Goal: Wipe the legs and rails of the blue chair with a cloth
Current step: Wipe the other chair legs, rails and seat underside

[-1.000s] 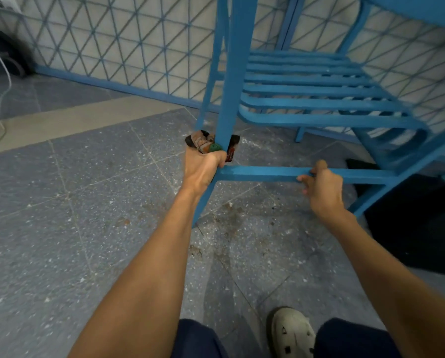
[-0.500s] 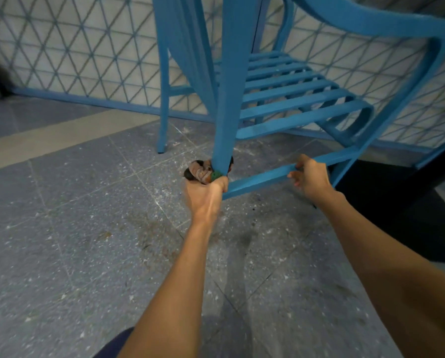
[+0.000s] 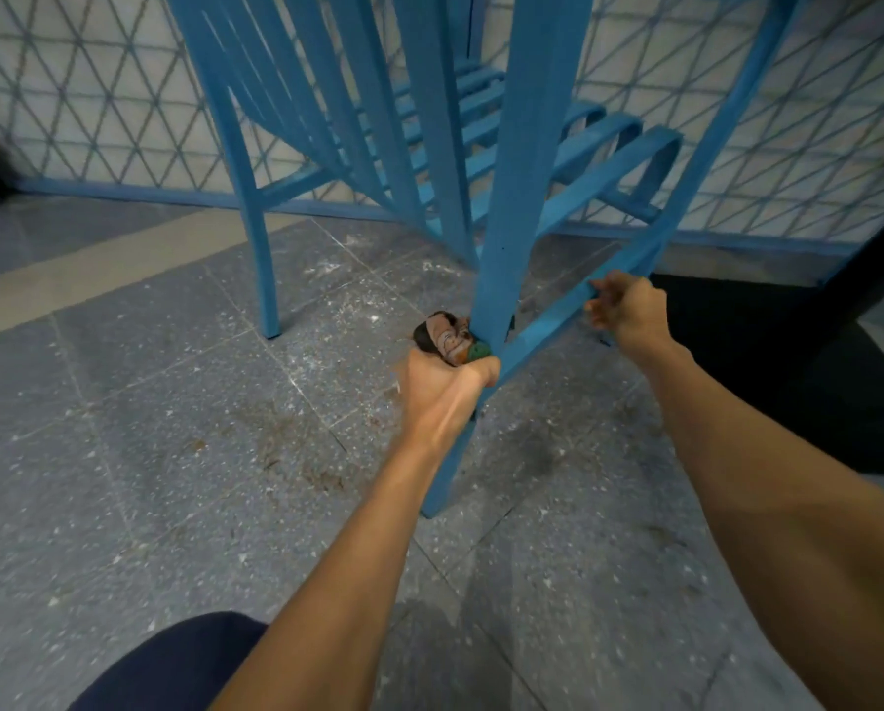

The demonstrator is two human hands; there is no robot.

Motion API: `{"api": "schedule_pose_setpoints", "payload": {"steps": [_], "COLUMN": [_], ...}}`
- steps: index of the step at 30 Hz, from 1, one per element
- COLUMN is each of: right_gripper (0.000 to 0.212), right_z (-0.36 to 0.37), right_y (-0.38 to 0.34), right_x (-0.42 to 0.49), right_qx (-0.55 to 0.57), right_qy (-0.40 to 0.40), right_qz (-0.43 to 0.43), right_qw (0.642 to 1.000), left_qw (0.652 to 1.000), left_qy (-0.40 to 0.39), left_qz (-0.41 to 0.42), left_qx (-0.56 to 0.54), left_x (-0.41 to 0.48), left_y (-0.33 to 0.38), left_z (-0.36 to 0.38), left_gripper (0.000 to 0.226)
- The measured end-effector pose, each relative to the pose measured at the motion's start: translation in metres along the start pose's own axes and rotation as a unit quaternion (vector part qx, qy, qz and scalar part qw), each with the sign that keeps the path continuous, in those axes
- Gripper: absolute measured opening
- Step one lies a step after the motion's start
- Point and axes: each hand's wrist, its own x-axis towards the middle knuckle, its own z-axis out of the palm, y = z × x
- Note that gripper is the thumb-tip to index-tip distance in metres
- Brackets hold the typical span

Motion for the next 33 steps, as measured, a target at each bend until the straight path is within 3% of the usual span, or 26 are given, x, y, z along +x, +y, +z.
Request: {"api": "schedule_pose_setpoints", "payload": {"steps": [1, 3, 5, 9, 14, 19, 22, 28, 33], "right_gripper": [0.011, 0.034, 0.051, 0.064, 0.06, 0.034, 0.024, 0.026, 0.043], "right_z": [-0.006, -0.015, -0.026, -0.045, -0.074, -0.105, -0.111, -0.109, -0.091], "right_y": [0.002, 0.013, 0.024, 0.039, 0.052, 0.063, 0.072, 0.074, 0.061], "right_x": [-0.004, -0.005, -0.005, -0.001, -0.011, -0.027, -0.033, -0.044, -0.058], "right_qx": [-0.011, -0.022, 0.038, 0.038, 0.052, 0.079, 0.09, 0.1, 0.086], "right_qy": [-0.02, -0.054, -0.088, -0.142, -0.141, -0.14, -0.15, -0.126, -0.023], "right_qz": [-0.017, -0.029, -0.008, 0.003, 0.021, 0.047, 0.056, 0.028, -0.071], "right_qw": [1.0, 0.998, 0.995, 0.989, 0.988, 0.986, 0.983, 0.987, 0.993], "left_qw": [1.0, 0.997, 0.993, 0.986, 0.987, 0.984, 0.982, 0.981, 0.986], "left_qy": [-0.022, -0.062, -0.098, -0.134, -0.108, -0.078, -0.077, -0.122, -0.13], "left_qz": [0.004, 0.014, 0.024, 0.042, 0.06, 0.074, 0.057, -0.016, -0.078], "left_qx": [0.016, 0.044, 0.063, 0.085, 0.1, 0.143, 0.166, 0.151, 0.069], "left_x": [-0.003, -0.006, -0.006, -0.007, -0.013, -0.012, -0.006, 0.007, 0.013], "left_y": [0.001, 0.003, 0.01, 0.011, 0.007, 0.019, 0.028, 0.04, 0.026], "left_z": [0.004, 0.011, 0.02, 0.051, 0.11, 0.165, 0.187, 0.205, 0.184], "left_gripper": [0.021, 0.023, 0.025, 0.019, 0.018, 0.028, 0.013, 0.026, 0.029]}}
